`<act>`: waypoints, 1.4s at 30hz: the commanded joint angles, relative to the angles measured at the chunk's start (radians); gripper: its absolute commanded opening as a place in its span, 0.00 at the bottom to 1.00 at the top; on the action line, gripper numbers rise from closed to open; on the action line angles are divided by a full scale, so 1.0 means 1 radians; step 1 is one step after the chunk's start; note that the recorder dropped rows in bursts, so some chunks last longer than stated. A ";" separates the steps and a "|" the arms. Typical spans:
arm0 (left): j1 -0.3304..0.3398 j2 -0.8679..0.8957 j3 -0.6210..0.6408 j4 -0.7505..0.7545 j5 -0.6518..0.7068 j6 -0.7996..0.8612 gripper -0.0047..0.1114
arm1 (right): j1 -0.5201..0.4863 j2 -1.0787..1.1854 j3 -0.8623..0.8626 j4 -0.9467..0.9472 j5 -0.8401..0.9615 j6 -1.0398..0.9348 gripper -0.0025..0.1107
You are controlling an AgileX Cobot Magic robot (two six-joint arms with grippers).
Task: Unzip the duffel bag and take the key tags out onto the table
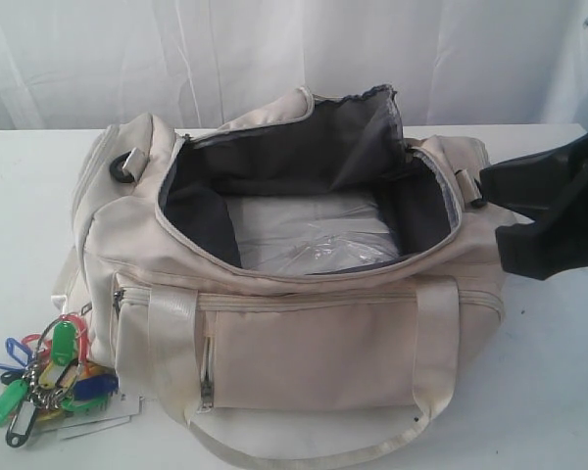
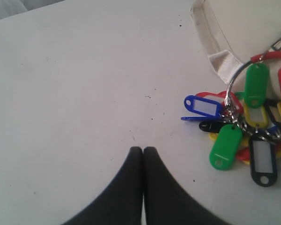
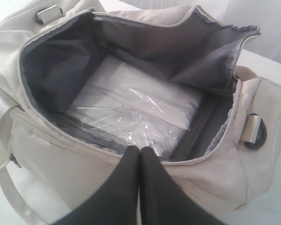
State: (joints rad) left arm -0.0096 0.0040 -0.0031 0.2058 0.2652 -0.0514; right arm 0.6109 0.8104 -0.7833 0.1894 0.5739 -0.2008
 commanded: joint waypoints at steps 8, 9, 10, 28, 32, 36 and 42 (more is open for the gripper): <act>-0.003 -0.004 0.003 -0.016 -0.049 0.000 0.04 | -0.001 0.000 0.006 0.005 0.000 0.003 0.02; -0.003 -0.004 0.003 -0.051 -0.056 0.000 0.04 | -0.001 0.000 0.006 0.016 0.000 0.003 0.02; -0.003 -0.004 0.003 -0.104 -0.066 0.000 0.04 | -0.001 0.000 0.006 0.021 0.000 0.003 0.02; -0.003 -0.004 0.003 -0.199 -0.062 0.000 0.04 | -0.001 0.000 0.006 0.022 0.000 0.003 0.02; -0.003 -0.004 0.003 -0.227 -0.062 0.000 0.04 | -0.001 0.000 0.006 0.016 0.023 -0.005 0.02; -0.003 -0.004 0.003 -0.227 -0.062 0.000 0.04 | -0.001 0.000 0.006 0.020 0.063 -0.005 0.02; -0.003 -0.004 0.003 -0.227 -0.062 0.000 0.04 | -0.001 0.000 0.006 0.020 0.061 -0.005 0.02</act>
State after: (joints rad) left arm -0.0096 0.0040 -0.0031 -0.0092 0.2071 -0.0485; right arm 0.6109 0.8104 -0.7829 0.2072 0.6342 -0.2008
